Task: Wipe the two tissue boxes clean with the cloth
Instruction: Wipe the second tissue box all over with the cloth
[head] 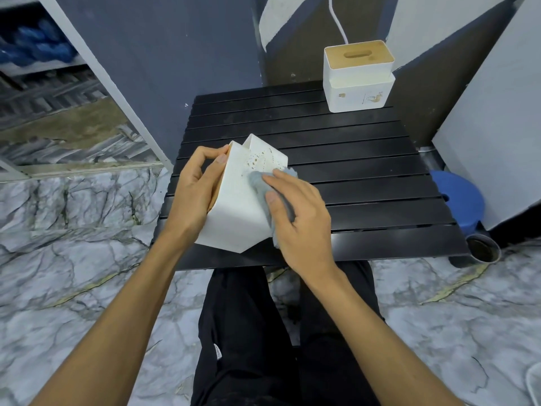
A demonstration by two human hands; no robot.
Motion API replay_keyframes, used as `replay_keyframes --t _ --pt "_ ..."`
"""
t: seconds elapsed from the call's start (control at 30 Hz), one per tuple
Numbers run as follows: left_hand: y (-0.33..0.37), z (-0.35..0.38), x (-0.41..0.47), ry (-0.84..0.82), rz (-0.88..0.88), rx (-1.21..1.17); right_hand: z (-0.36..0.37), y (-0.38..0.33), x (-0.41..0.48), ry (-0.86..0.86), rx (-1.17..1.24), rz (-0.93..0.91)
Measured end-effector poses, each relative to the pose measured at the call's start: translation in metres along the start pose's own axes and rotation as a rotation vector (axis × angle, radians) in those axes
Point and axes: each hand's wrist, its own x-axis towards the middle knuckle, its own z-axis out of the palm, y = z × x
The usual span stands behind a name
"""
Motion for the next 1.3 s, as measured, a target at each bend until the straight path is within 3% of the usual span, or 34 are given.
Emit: replay_keyframes --t 0.27,0.5,0.73,0.97,1.17,1.3 --pt "0.004 0.0 0.0 -0.035 -0.002 -0.013 0.007 -0.024 -0.012 -0.061 -0.143 -0.206" --pt "0.003 0.0 -0.001 -0.015 -0.024 -0.045 0.002 -0.008 0.009 -0.049 -0.04 -0.012" --pt "0.006 0.002 -0.003 -0.028 0.002 -0.034 0.009 -0.03 -0.001 -0.078 -0.102 -0.159" --pt "0.005 0.002 -0.002 -0.059 -0.026 -0.028 -0.001 -0.003 0.02 -0.089 -0.021 0.013" --pt "0.008 0.004 -0.004 -0.067 -0.014 -0.017 0.005 -0.022 0.002 -0.141 -0.158 -0.138" --pt "0.007 0.004 -0.005 -0.057 -0.012 -0.026 0.009 -0.019 0.03 -0.153 -0.155 -0.107"
